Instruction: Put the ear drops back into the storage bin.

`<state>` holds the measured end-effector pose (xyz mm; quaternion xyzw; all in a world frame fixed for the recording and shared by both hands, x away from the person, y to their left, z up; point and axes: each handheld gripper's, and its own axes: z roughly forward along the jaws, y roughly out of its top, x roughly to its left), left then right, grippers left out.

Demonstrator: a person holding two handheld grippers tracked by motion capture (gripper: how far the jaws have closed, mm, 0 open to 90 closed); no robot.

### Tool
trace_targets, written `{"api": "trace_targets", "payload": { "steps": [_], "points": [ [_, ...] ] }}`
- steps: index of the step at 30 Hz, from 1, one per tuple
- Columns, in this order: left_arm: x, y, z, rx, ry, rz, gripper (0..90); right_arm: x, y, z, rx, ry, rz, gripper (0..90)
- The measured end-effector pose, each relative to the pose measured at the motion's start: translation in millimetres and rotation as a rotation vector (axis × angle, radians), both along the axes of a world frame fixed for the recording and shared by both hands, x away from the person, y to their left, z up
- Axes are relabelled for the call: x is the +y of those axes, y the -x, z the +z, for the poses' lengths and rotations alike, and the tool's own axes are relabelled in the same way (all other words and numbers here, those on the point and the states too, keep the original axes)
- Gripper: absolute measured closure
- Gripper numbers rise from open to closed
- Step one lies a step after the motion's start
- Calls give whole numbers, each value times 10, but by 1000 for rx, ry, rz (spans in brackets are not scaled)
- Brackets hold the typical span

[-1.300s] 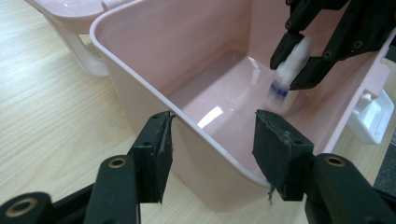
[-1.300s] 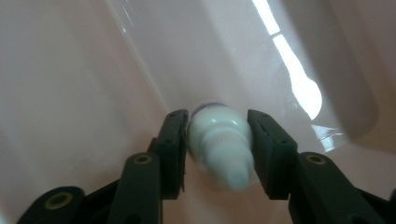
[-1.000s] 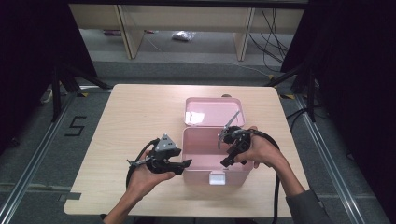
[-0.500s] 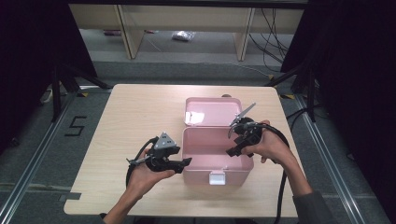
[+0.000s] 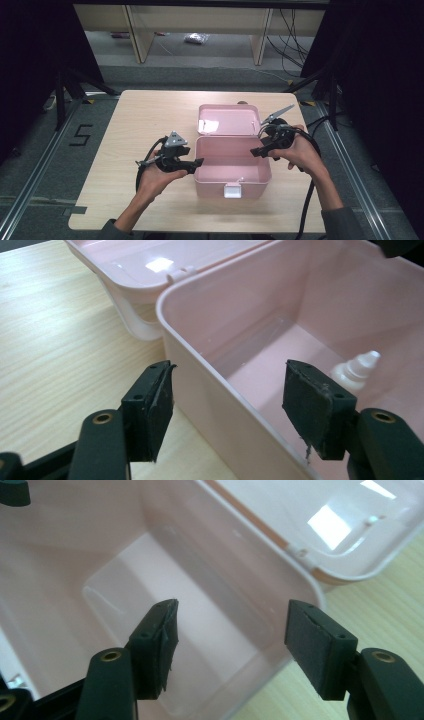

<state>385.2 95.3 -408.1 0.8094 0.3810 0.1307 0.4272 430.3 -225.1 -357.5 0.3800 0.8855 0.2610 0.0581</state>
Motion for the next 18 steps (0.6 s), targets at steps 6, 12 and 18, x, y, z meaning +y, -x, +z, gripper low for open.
{"api": "trace_targets", "payload": {
  "steps": [6,12,18],
  "points": [
    [-3,-181,43,0,-39,18,366,-110,-36,6,-39,-14,-20,384],
    [-51,-339,29,10,-63,20,393,-150,-97,3,-69,-41,-62,378],
    [-96,-490,19,15,-73,23,445,-218,-179,-3,-100,-66,-104,381]
  ]
}}
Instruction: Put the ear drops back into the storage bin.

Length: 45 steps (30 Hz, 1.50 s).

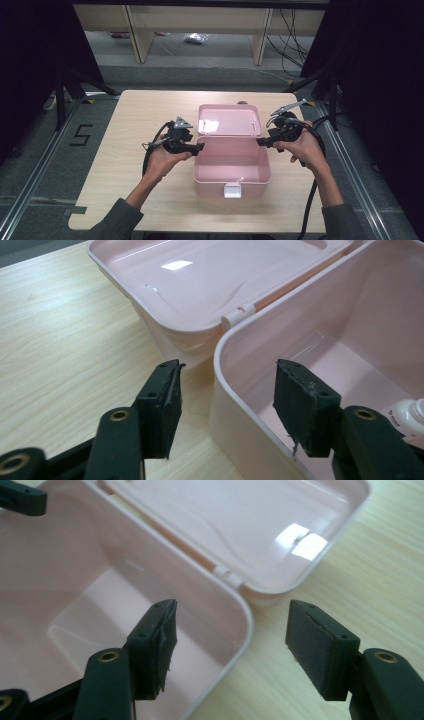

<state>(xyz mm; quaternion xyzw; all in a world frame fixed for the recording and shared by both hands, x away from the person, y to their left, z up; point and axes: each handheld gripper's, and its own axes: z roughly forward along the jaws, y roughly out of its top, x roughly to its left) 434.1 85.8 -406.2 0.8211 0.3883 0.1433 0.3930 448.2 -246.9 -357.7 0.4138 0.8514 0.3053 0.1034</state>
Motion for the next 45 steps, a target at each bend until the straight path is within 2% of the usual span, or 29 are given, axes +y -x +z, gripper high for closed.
{"api": "trace_targets", "payload": {
  "steps": [2,4,5,6,7,8,11,12,14,16,17,18,21,26,27,30,31,32,34,36,41,42,43,44,45],
  "points": [
    [-17,-30,-17,-1,-1,-2,462,-40,-41,-4,-7,4,-16,384],
    [-29,-63,-35,5,-3,-13,476,-65,-73,-17,-5,-15,-48,389],
    [-41,-81,-50,5,4,-9,483,-79,-98,-39,-19,-29,-55,389],
    [-48,-89,-55,6,5,-6,494,-98,-115,-31,-5,-20,-67,392],
    [-49,-101,-56,6,-7,-16,502,-107,-131,-41,-8,-23,-73,392],
    [-64,-108,-62,6,0,-9,511,-112,-151,-58,-15,-23,-87,392],
    [-82,-133,-63,13,-10,-28,539,-135,-194,-69,-12,-29,-117,395],
    [-92,-135,-65,10,-8,-21,546,-136,-201,-74,1,-40,-126,396],
    [-97,-155,-65,11,-12,-28,565,-145,-240,-101,-25,-43,-125,396],
    [-104,-175,-74,9,-11,-31,587,-147,-267,-114,-17,-42,-130,394],
    [-111,-180,-80,6,-14,-28,600,-138,-260,-106,8,-39,-146,392],
    [-113,-190,-85,7,-13,-32,609,-148,-282,-121,-15,-33,-136,391],
    [-114,-220,-113,23,16,-31,638,-149,-304,-131,-7,-37,-146,389],
    [-133,-206,-113,5,-1,-61,743,-156,-325,-137,-19,-32,-144,390],
    [-139,-201,-112,-2,-5,-60,744,-149,-325,-141,-7,-41,-150,390],
    [-122,-205,-115,-4,-3,-74,757,-154,-349,-155,-10,-41,-158,392],
    [-113,-205,-116,-4,-3,-78,760,-144,-348,-158,0,-48,-177,393],
    [-109,-211,-119,-1,4,-84,760,-160,-360,-160,-9,-38,-162,394],
    [-116,-207,-115,-6,-4,-79,761,-154,-386,-189,-29,-53,-176,398],
    [-118,-206,-113,-11,-9,-84,762,-166,-403,-183,-12,-42,-172,401],
    [-114,-213,-111,-10,-12,-95,763,-180,-458,-216,-16,-38,-179,405],
    [-117,-214,-112,-12,-10,-91,763,-172,-463,-220,-3,-46,-191,408],
    [-115,-219,-113,-11,-8,-97,764,-189,-478,-224,-14,-40,-178,409],
    [-114,-223,-113,-14,-12,-104,764,-174,-485,-236,-6,-59,-195,410],
    [-113,-224,-112,-14,-13,-107,764,-194,-495,-225,2,-44,-183,411]
  ]
}}
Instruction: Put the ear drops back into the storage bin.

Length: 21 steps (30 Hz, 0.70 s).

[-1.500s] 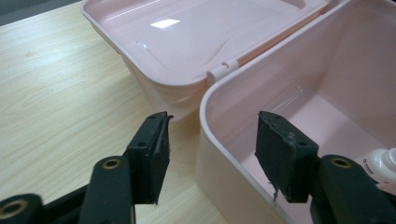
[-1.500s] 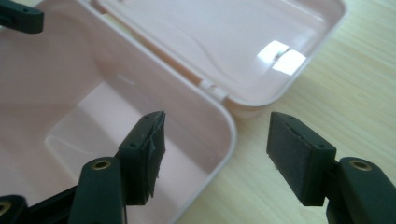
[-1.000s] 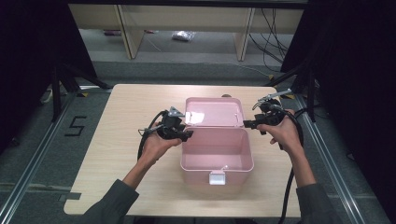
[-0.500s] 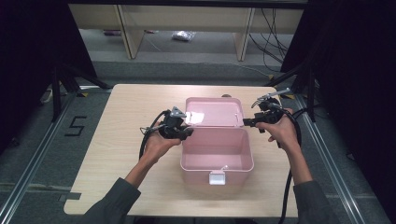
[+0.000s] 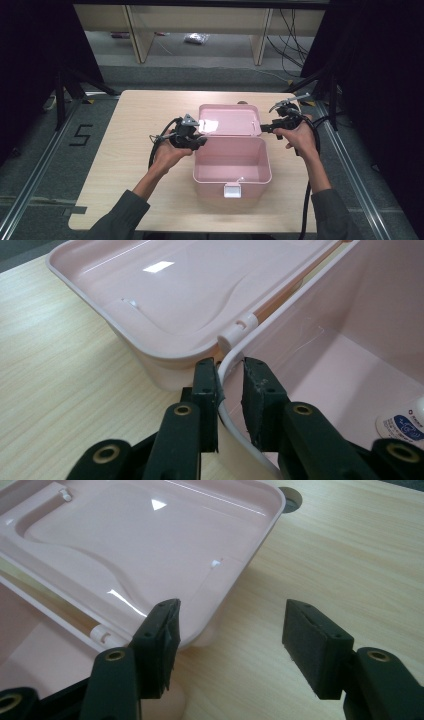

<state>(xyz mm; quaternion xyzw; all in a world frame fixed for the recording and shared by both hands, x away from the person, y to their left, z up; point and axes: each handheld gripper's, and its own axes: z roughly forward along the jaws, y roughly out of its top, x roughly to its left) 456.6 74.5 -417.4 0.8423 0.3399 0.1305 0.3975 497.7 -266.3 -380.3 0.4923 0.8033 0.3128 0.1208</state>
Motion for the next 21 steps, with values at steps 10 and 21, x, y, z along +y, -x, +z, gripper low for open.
{"api": "trace_targets", "payload": {
  "steps": [10,21],
  "points": [
    [10,-10,-2,-1,8,-9,766,-26,-86,55,-24,2,-29,411],
    [-12,30,6,-4,-6,-6,765,-7,-212,1,-23,-27,-68,413]
  ]
}}
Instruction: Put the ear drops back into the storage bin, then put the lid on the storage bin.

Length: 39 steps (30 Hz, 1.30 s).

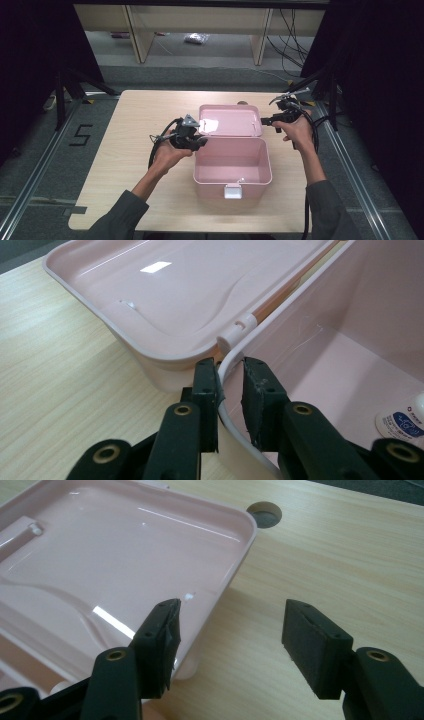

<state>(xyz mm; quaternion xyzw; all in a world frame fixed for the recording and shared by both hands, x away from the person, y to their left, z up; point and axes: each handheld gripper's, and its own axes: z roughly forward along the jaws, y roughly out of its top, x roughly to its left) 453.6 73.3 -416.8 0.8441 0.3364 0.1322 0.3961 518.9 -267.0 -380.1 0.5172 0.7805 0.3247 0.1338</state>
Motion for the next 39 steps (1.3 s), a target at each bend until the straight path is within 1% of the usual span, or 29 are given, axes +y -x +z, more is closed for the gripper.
{"api": "trace_targets", "payload": {
  "steps": [1,2,3,4,5,6,7,8,11,13,14,15,16,17,18,19,20,21,22,23,24,25,27,28,29,30,34,35,39],
  "points": [
    [-1,2,0,-1,0,1,764,1,-11,13,11,17,-9,414],
    [-1,2,0,-1,-2,-4,764,1,-26,4,8,-1,-12,414],
    [-2,5,1,-3,-4,-5,764,24,-34,-2,15,-23,-33,414],
    [-3,5,0,-4,-5,-5,764,8,-56,-5,2,-6,-16,414],
    [-1,4,-1,-3,-3,-4,763,6,-70,-4,2,3,-16,415],
    [0,3,-4,-2,1,-2,763,28,-75,-9,17,-25,-34,416],
    [0,3,-4,-3,0,-2,763,14,-94,-7,7,-5,-21,419],
    [0,3,-3,-3,-2,-4,763,9,-107,-15,-1,0,-19,424],
    [0,3,-3,-5,-3,-5,763,19,-144,-31,-3,-2,-27,440],
    [2,-2,-6,-3,0,-6,763,20,-177,-52,-27,9,-28,451],
    [3,0,-5,-6,-3,-3,763,22,-190,-53,-24,-3,-28,461],
    [4,0,-5,-6,-3,-3,763,26,-194,-37,-5,-3,-36,471],
    [4,0,-6,-7,-4,-4,763,44,-196,-40,13,-21,-52,475],
    [3,-3,-9,-6,1,-8,763,58,-206,-59,8,-34,-65,491],
    [4,-4,-6,-8,-4,-10,762,37,-228,-61,8,-17,-48,503],
    [4,-7,-6,-9,-5,-10,763,42,-240,-67,14,-25,-60,507],
    [5,-8,-7,-9,-3,-10,763,23,-262,-85,-1,-9,-47,514],
    [6,-9,-7,-9,-4,-10,763,38,-273,-84,12,-32,-67,520],
    [6,-8,-8,-10,-3,-9,762,36,-287,-104,-4,-24,-62,528],
    [5,-6,-8,-11,-4,-10,762,48,-296,-93,19,-27,-62,535],
    [4,-6,-8,-11,-4,-11,762,56,-310,-111,5,-14,-61,543],
    [5,-6,-8,-12,-4,-11,762,73,-314,-106,16,-26,-67,555],
    [5,-8,-8,-12,-4,-12,762,95,-337,-122,-2,-22,-61,572],
    [4,-7,-9,-13,-4,-12,762,106,-346,-118,8,-25,-58,578],
    [5,-9,-10,-12,-2,-14,762,121,-359,-134,0,-23,-57,581],
    [4,-7,-9,-13,-4,-12,762,123,-369,-140,0,1,-44,583],
    [2,-6,-10,-19,-7,-14,761,175,-396,-178,25,-13,-52,602],
    [2,-7,-10,-19,-7,-14,761,176,-405,-190,21,7,-42,605],
    [1,-6,-11,-21,-6,-14,761,194,-435,-228,24,7,-52,622]
  ]
}}
